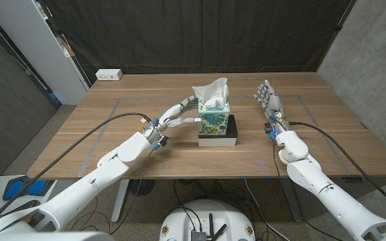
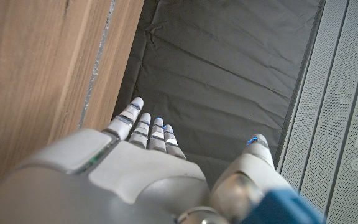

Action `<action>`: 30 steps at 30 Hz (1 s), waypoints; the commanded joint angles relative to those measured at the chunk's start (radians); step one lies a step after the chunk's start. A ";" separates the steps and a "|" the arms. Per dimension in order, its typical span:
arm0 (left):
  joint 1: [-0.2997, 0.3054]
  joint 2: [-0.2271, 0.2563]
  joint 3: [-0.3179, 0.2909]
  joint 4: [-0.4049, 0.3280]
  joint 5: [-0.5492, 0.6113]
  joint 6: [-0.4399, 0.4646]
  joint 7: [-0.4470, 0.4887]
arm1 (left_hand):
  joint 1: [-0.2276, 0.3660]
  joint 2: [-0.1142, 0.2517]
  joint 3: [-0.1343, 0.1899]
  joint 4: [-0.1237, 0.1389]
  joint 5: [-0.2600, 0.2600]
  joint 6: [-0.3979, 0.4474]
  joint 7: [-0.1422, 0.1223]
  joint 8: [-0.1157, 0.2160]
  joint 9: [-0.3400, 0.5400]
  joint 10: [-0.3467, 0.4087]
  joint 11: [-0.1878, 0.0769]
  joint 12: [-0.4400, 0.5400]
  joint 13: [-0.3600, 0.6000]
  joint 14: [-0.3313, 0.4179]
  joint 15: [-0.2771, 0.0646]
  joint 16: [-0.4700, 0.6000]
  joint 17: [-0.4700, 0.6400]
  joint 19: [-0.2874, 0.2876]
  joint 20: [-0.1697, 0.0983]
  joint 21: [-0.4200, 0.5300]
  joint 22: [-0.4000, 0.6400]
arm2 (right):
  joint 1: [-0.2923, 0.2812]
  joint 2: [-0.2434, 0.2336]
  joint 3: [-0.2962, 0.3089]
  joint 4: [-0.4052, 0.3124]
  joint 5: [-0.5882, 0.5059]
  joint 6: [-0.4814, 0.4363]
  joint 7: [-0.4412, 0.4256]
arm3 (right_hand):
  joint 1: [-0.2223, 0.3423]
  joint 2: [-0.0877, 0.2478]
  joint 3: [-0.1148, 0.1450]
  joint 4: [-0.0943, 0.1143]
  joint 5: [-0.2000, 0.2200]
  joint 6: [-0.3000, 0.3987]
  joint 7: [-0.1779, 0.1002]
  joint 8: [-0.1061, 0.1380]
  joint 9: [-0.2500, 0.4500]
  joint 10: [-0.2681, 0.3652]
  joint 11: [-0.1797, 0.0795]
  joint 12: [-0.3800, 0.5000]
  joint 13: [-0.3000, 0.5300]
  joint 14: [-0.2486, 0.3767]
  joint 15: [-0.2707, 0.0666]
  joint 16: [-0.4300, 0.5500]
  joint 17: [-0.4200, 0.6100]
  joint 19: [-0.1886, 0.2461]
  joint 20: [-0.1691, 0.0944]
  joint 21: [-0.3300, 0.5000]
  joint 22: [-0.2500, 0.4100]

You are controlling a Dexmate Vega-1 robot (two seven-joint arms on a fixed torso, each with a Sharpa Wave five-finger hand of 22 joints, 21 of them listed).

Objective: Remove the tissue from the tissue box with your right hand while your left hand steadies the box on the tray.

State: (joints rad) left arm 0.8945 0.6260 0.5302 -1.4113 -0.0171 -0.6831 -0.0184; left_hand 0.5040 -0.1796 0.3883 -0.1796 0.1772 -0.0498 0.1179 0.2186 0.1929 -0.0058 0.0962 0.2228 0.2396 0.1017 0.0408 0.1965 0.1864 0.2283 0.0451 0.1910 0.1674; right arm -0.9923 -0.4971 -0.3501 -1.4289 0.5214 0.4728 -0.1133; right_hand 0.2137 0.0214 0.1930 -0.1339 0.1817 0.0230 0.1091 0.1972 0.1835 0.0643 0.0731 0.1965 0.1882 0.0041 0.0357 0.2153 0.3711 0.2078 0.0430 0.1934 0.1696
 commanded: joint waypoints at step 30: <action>0.067 -0.009 -0.023 -0.110 0.035 0.125 0.133 | 0.199 0.091 0.036 0.013 0.016 0.242 0.035 0.074 0.012 0.262 -0.052 0.075 0.004 0.276 -0.093 0.043 -0.004 0.261 -0.077 0.045 0.010 | -0.061 -0.034 0.035 -0.059 0.011 -0.004 -0.014 | -0.004 -0.009 0.000 -0.005 0.000 -0.006 -0.012 -0.004 0.002 -0.005 0.001 -0.001 0.004 0.003 0.012 0.008 -0.001 -0.009 0.005 0.000 0.006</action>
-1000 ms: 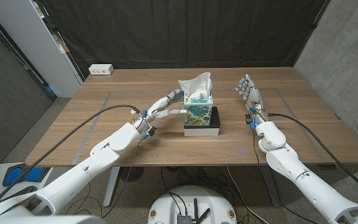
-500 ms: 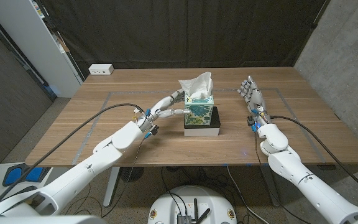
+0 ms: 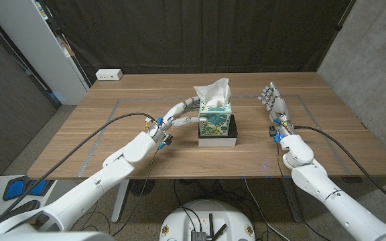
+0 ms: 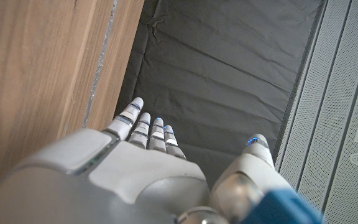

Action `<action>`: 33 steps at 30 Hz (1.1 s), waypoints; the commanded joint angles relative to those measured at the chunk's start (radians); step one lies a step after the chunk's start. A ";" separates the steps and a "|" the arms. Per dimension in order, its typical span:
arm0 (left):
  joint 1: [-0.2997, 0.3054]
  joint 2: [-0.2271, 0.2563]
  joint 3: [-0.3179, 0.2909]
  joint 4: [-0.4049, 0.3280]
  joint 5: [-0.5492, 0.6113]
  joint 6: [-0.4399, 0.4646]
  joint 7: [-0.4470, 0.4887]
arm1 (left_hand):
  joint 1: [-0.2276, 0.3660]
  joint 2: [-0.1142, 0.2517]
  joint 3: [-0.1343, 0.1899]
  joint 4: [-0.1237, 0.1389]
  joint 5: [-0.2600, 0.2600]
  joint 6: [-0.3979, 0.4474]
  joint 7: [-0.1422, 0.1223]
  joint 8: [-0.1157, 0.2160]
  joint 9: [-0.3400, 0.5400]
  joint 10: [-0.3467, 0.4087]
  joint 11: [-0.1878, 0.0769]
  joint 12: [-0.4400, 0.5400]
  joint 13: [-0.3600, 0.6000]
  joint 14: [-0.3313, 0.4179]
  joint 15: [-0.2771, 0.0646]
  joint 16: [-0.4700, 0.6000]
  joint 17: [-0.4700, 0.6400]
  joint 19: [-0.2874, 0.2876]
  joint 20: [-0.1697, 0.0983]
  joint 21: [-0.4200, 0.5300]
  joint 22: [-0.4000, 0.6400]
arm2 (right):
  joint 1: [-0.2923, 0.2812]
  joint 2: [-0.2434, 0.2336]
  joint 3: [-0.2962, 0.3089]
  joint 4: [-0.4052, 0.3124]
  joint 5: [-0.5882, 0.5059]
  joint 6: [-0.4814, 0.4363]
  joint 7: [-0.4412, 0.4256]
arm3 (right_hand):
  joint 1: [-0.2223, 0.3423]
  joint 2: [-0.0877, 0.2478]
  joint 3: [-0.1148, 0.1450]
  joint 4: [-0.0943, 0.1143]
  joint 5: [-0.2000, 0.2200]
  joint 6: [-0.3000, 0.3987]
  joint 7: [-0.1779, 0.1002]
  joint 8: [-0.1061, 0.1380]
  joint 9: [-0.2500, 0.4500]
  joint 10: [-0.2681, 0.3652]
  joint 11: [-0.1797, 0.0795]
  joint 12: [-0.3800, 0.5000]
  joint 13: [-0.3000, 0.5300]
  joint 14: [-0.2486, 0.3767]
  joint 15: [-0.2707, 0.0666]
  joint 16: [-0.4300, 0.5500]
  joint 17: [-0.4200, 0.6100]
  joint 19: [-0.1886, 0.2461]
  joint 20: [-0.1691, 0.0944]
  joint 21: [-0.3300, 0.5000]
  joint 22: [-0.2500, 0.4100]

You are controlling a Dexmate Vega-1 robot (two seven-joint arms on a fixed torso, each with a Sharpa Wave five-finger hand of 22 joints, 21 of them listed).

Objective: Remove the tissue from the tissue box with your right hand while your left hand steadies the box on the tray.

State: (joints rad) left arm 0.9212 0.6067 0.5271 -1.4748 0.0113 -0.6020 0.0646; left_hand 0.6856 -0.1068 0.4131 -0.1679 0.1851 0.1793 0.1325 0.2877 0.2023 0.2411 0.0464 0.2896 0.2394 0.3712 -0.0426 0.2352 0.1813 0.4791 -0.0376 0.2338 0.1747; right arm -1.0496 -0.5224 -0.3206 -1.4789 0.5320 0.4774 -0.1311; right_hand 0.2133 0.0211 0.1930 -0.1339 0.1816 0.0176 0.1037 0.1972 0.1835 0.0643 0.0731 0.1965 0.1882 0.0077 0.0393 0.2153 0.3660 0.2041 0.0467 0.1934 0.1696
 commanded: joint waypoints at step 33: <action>0.081 0.003 -0.065 -0.124 -0.027 0.013 0.089 | 0.042 0.041 0.009 0.005 0.010 0.083 0.011 0.020 0.007 0.061 0.002 0.015 0.004 0.048 -0.002 0.004 0.002 0.039 0.024 0.000 0.005 | 0.000 -0.007 0.002 -0.016 -0.004 -0.016 0.003 | -0.006 -0.008 0.000 -0.004 0.000 0.000 -0.005 -0.003 0.002 -0.004 0.002 0.000 0.004 0.001 0.009 0.009 0.002 -0.006 0.001 0.001 0.006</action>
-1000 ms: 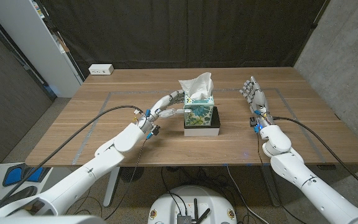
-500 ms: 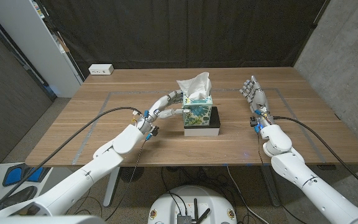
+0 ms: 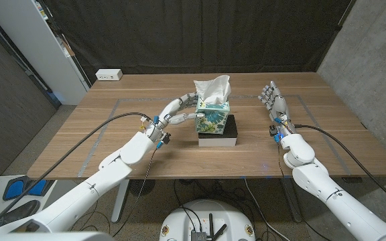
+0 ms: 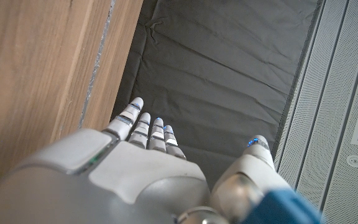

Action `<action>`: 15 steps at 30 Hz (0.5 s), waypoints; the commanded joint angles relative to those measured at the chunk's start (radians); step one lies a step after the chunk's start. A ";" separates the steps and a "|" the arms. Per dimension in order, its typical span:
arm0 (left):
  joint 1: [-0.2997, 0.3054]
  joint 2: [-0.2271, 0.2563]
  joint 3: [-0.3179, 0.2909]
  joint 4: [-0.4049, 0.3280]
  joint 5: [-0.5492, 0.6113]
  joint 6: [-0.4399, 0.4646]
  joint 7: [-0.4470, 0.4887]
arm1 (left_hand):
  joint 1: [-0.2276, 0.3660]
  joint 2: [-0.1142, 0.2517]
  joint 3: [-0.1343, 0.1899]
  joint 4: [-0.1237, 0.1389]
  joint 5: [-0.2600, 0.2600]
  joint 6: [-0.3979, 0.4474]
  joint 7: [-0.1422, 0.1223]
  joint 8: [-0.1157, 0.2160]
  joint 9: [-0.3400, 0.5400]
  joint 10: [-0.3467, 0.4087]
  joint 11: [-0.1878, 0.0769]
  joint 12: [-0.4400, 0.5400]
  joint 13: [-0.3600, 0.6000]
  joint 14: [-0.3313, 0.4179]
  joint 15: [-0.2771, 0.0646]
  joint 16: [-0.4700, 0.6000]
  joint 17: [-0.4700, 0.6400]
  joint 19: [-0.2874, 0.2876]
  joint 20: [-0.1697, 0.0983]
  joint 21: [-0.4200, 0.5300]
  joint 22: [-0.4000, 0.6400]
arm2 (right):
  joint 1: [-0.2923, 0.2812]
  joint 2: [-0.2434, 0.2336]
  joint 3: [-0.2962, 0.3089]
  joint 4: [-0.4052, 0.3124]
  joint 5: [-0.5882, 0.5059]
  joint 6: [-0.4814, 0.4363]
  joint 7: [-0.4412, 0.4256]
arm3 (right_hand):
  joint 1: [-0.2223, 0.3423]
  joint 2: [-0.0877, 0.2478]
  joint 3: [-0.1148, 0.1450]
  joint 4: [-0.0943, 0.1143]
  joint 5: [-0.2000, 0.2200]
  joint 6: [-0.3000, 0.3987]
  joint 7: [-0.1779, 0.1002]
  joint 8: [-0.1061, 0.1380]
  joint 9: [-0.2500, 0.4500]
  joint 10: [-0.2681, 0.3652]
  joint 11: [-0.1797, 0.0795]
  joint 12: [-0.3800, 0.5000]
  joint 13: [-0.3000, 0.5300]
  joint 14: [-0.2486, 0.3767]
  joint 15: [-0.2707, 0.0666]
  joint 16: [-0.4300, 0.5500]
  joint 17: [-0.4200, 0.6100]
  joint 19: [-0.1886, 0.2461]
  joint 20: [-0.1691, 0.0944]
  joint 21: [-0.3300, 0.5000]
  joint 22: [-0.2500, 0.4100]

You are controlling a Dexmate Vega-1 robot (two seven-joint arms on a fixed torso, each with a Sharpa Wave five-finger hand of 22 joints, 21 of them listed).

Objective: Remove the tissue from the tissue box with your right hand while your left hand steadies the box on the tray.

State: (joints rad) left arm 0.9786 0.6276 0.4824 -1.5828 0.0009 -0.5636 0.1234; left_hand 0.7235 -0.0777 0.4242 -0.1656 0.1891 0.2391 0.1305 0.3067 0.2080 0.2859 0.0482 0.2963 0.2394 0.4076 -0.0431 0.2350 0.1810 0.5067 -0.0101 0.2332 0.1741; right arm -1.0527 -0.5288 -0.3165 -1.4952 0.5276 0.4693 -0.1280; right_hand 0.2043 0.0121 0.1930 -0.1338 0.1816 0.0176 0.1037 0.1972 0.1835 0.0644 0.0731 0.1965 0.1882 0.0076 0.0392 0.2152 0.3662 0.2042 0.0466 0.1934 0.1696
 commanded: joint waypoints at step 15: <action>0.053 0.020 -0.073 -0.140 -0.040 0.046 0.025 | 0.009 0.020 -0.004 0.004 0.006 0.031 0.015 -0.001 0.003 0.028 0.001 0.010 0.005 0.022 0.000 0.003 0.003 0.019 0.000 0.000 0.006 | 0.020 -0.005 -0.009 0.000 -0.003 -0.021 0.011 | 0.003 0.002 0.000 -0.004 0.000 0.002 -0.002 -0.002 0.002 -0.003 0.003 0.001 0.004 0.001 0.008 0.010 0.002 -0.007 0.002 0.001 0.006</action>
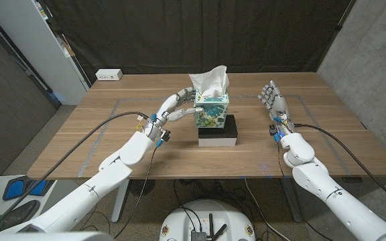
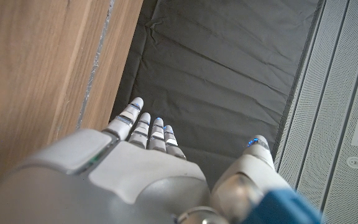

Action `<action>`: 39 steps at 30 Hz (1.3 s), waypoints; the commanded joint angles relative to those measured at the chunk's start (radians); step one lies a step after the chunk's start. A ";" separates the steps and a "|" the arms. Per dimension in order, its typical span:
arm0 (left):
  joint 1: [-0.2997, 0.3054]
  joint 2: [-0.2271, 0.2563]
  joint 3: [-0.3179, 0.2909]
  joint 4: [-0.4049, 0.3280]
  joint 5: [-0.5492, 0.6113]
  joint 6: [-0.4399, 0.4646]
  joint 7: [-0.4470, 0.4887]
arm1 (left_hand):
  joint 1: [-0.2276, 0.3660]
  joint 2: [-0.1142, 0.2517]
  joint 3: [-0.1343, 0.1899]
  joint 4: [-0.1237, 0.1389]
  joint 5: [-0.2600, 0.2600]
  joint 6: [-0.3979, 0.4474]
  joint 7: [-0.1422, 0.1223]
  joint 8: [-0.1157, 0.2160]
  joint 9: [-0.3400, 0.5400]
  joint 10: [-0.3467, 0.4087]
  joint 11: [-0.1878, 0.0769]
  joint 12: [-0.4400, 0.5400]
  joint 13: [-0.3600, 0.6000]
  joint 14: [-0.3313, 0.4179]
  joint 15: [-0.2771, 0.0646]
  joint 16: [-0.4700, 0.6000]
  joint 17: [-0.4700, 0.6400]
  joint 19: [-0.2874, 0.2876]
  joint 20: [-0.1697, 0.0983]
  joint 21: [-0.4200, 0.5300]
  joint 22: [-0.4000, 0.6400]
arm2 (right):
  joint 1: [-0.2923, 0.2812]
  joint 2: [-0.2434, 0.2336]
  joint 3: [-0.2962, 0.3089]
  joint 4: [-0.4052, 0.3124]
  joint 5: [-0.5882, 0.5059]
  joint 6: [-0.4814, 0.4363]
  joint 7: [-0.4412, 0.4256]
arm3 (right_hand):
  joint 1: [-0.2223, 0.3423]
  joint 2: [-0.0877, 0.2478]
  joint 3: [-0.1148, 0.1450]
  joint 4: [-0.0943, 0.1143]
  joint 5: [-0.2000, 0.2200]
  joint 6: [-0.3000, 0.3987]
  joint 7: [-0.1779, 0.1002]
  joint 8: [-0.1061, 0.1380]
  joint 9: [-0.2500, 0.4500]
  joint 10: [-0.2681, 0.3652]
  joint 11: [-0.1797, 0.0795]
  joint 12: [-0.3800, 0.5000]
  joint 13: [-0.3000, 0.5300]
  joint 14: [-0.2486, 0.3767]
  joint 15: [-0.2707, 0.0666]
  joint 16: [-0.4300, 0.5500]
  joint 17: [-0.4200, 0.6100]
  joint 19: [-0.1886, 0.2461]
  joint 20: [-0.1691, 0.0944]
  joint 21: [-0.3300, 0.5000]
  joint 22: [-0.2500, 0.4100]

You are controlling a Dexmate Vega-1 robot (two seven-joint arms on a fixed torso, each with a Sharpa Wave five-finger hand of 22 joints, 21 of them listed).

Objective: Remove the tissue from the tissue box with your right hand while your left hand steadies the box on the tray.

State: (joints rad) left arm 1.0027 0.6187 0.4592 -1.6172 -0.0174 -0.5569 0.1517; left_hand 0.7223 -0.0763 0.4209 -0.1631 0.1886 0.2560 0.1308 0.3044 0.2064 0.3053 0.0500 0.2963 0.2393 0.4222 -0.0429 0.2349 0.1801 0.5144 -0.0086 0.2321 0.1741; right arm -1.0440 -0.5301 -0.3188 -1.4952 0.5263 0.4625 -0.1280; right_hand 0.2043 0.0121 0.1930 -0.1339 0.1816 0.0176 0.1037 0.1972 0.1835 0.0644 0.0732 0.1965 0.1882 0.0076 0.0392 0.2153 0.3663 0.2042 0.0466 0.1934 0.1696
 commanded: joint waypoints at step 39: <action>0.045 0.024 -0.064 -0.127 -0.054 0.068 -0.006 | 0.003 0.027 -0.012 0.007 0.006 0.022 0.014 -0.006 0.007 0.012 0.000 0.006 0.008 0.013 0.001 -0.005 0.004 0.012 0.000 -0.006 0.007 | -0.083 -0.053 0.011 -0.127 -0.033 -0.050 -0.046 | 0.004 0.008 0.002 -0.004 0.001 0.043 0.018 0.011 0.003 0.045 0.013 0.015 0.006 0.048 0.002 0.027 -0.001 0.033 -0.023 0.013 0.006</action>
State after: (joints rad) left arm 1.0464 0.6501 0.3952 -1.7496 -0.0677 -0.4837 0.1390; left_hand 0.7222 -0.0637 0.4112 -0.1617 0.1891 0.2578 0.1328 0.2939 0.2122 0.3088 0.0466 0.2963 0.2442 0.4269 -0.0406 0.2342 0.1795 0.5197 -0.0071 0.2278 0.1794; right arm -1.0753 -0.5564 -0.3189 -1.5629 0.5103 0.4216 -0.1542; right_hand 0.2043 0.0121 0.1930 -0.1338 0.1816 0.0447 0.1161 0.1973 0.1835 0.0973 0.0773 0.2040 0.1883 0.0417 0.0408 0.2325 0.3664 0.2258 0.0250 0.2014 0.1709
